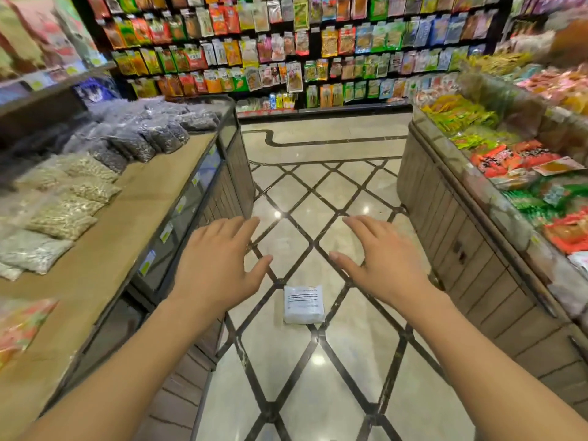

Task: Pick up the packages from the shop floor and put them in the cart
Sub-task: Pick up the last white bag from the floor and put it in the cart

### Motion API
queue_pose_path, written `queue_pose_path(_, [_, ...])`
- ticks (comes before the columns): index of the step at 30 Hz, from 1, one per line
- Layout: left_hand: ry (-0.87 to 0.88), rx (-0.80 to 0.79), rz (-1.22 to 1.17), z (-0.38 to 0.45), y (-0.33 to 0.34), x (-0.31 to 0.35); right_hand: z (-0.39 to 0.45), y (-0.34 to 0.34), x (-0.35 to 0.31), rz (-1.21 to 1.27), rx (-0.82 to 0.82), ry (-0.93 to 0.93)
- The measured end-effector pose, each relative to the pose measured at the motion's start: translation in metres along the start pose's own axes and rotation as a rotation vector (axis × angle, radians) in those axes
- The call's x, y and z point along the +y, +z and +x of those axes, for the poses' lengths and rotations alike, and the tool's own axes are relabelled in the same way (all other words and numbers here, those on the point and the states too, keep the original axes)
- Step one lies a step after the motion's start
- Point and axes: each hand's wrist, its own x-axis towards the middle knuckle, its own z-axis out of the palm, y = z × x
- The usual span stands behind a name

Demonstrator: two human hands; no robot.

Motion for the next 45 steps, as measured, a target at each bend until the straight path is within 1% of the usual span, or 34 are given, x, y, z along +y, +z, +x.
queue_pose_path(4, [-0.022, -0.006, 0.025, 0.046, 0.024, -0.025, 0.073, 0.031, 0.005, -0.033, -0.054, -0.007])
queue_pose_path(8, [-0.075, -0.050, 0.021, 0.081, 0.055, -0.054, 0.132, 0.066, -0.001, -0.020, -0.123, -0.029])
queue_pose_path(15, [-0.113, -0.141, -0.051, 0.156, 0.134, -0.119, 0.240, 0.125, -0.014, -0.042, -0.204, -0.064])
queue_pose_path(17, [-0.112, -0.145, -0.092, 0.182, 0.160, -0.138, 0.269, 0.144, -0.019, -0.048, -0.217, -0.047])
queue_pose_path(20, [-0.167, -0.144, -0.135, 0.218, 0.202, -0.163, 0.309, 0.180, -0.022, -0.028, -0.242, -0.014])
queue_pose_path(23, [-0.178, -0.243, -0.183, 0.245, 0.248, -0.182, 0.341, 0.220, -0.020, -0.011, -0.294, 0.040])
queue_pose_path(26, [-0.116, -0.318, -0.189, 0.264, 0.302, -0.193, 0.358, 0.267, -0.006, 0.008, -0.337, 0.113])
queue_pose_path(29, [-0.064, -0.359, -0.237, 0.270, 0.366, -0.192, 0.362, 0.320, 0.018, 0.006, -0.393, 0.178])
queue_pose_path(32, [-0.067, -0.403, -0.282, 0.262, 0.440, -0.184, 0.357, 0.388, 0.047, 0.089, -0.403, 0.236])
queue_pose_path(40, [-0.042, -0.526, -0.332, 0.203, 0.705, -0.144, 0.312, 0.645, 0.136, 0.156, -0.512, 0.378])
queue_pose_path(43, [-0.013, -0.569, -0.313, 0.179, 0.804, -0.132, 0.294, 0.736, 0.169, 0.157, -0.511, 0.386])
queue_pose_path(45, [-0.002, -0.608, -0.273, 0.165, 0.864, -0.126, 0.283, 0.793, 0.191, 0.126, -0.538, 0.382])
